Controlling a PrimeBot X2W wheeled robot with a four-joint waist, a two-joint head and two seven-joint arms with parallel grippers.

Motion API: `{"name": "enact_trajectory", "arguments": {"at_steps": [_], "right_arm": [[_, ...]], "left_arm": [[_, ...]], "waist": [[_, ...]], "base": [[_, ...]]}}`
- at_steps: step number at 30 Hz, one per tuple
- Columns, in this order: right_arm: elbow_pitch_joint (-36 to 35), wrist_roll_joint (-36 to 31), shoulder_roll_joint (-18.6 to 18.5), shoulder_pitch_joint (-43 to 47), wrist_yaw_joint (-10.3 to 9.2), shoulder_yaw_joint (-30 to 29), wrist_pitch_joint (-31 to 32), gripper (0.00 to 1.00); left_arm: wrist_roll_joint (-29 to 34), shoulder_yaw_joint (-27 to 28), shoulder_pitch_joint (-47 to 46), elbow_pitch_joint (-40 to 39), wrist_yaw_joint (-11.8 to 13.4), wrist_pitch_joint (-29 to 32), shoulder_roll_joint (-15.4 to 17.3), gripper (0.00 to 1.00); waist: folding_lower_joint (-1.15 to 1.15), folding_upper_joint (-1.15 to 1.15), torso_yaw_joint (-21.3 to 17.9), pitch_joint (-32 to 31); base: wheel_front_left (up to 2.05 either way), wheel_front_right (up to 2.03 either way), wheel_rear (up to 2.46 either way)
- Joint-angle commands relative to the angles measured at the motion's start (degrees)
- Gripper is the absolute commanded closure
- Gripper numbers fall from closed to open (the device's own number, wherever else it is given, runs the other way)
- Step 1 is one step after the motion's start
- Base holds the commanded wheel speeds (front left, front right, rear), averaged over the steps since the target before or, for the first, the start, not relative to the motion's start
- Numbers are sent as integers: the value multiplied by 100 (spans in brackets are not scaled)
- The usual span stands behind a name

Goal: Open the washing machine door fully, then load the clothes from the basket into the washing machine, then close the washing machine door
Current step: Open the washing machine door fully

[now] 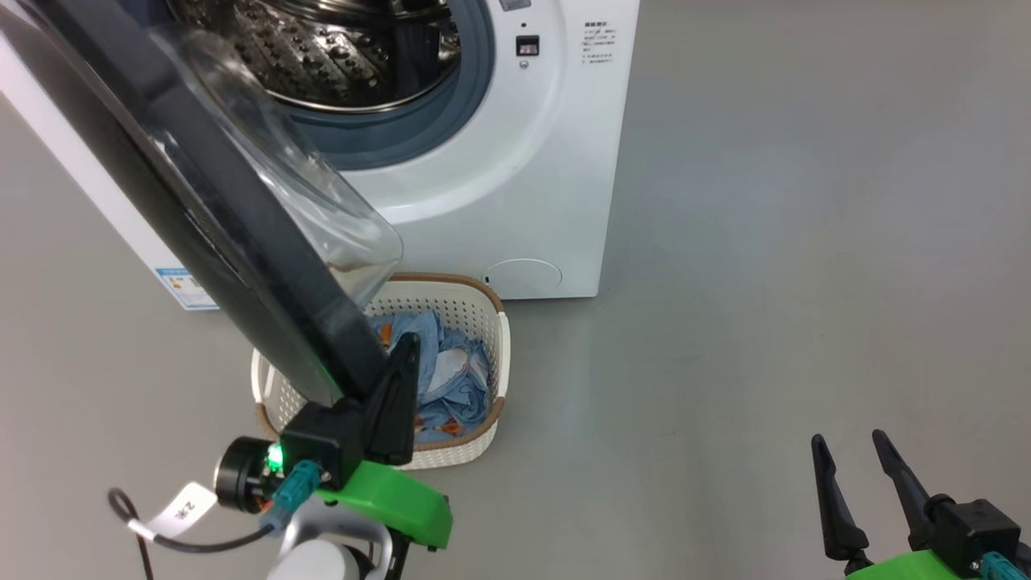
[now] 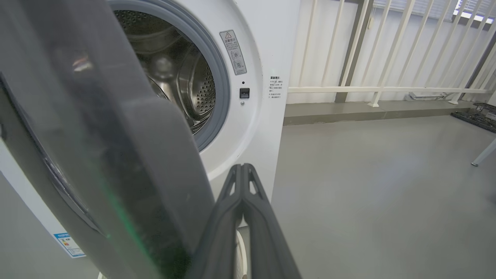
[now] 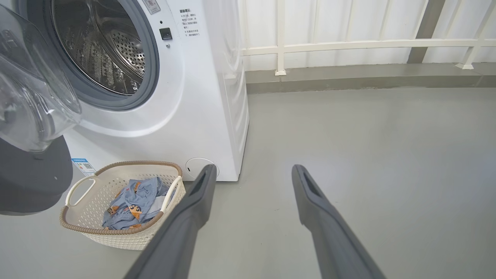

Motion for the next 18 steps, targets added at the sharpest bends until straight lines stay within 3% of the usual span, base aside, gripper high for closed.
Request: {"name": "enact_trajectory", "arguments": {"at_steps": [1,18], "right_arm": [[-161,45,-53,-174,51,127,-69,0],[-149,19,-53,-242,51,85,-69,0]], "left_arm": [[-34,318,-23,-125,122,28,228,100],[-71,369,566,-808,540,147,317,100]], "waist": [[0,0,30,26],[0,0,430,94]], "base": [[0,0,0],[0,0,0]]}}
